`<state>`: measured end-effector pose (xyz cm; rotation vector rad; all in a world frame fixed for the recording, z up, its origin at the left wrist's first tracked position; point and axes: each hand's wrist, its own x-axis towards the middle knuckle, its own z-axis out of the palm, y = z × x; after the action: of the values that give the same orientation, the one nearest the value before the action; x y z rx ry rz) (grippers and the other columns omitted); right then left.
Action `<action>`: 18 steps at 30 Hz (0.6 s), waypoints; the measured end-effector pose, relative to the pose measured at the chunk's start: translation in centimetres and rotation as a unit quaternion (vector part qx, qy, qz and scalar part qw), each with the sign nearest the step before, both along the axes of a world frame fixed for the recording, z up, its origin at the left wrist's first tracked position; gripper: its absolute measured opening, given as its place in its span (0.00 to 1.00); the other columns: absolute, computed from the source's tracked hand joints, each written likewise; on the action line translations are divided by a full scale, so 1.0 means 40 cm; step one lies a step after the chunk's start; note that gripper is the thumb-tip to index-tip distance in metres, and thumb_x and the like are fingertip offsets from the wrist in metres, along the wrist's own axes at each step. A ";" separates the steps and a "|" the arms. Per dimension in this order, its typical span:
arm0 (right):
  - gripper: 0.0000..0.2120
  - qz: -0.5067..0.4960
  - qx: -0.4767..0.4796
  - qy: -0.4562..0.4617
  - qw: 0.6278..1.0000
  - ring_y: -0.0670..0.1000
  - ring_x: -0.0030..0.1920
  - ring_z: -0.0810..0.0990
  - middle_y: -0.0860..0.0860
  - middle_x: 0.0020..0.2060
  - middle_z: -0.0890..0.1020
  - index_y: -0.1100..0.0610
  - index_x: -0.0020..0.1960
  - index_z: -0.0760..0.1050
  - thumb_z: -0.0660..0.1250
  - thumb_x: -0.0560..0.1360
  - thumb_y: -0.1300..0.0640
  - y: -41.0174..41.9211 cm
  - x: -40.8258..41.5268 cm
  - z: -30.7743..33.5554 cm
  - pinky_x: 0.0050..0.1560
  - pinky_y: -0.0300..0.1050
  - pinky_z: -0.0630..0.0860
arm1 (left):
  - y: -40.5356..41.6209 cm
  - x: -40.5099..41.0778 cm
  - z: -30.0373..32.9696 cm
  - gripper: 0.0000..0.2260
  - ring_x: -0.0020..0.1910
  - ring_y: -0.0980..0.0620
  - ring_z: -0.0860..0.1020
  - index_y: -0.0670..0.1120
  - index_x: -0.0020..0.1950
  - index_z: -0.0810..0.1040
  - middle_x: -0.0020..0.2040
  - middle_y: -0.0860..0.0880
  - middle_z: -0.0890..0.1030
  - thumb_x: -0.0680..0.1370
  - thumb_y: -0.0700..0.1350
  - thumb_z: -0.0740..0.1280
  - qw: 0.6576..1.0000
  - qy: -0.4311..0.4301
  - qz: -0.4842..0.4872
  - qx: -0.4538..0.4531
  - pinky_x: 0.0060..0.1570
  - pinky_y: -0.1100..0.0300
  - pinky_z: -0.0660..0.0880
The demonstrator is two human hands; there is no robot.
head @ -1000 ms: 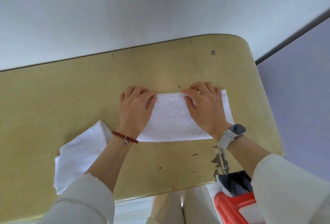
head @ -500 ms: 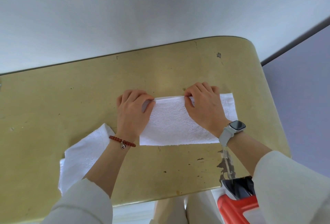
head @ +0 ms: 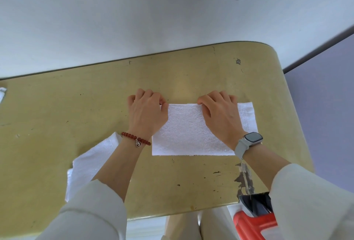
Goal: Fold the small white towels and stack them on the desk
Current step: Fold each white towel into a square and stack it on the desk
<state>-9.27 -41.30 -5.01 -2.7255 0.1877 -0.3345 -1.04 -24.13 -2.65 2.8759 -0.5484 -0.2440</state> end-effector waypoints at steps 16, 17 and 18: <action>0.25 0.146 -0.133 0.161 0.967 0.58 0.73 0.56 0.53 0.72 0.62 0.53 0.73 0.57 0.44 0.79 0.46 0.020 -0.102 -0.028 0.68 0.66 0.49 | 0.028 -0.202 -0.056 0.26 0.74 0.40 0.56 0.41 0.73 0.57 0.74 0.39 0.60 0.81 0.55 0.41 0.995 0.017 -0.091 0.032 0.72 0.46 0.55; 0.25 0.149 -0.132 0.163 0.966 0.58 0.73 0.55 0.52 0.73 0.62 0.53 0.73 0.57 0.42 0.79 0.45 0.019 -0.100 -0.027 0.68 0.66 0.49 | 0.030 -0.202 -0.063 0.27 0.74 0.41 0.53 0.42 0.74 0.55 0.74 0.39 0.57 0.81 0.56 0.39 0.994 0.019 -0.096 0.043 0.72 0.45 0.52; 0.25 0.151 -0.125 0.159 0.968 0.57 0.73 0.56 0.53 0.72 0.63 0.53 0.73 0.57 0.41 0.80 0.45 0.017 -0.099 -0.023 0.68 0.65 0.48 | 0.032 -0.199 -0.069 0.27 0.74 0.42 0.50 0.43 0.75 0.53 0.75 0.39 0.56 0.81 0.57 0.39 0.993 0.019 -0.103 0.051 0.72 0.45 0.50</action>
<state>-13.22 -40.62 -5.93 -2.9838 -0.2002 0.1791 -9.02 -22.87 -5.40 2.9038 -0.8510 -0.3678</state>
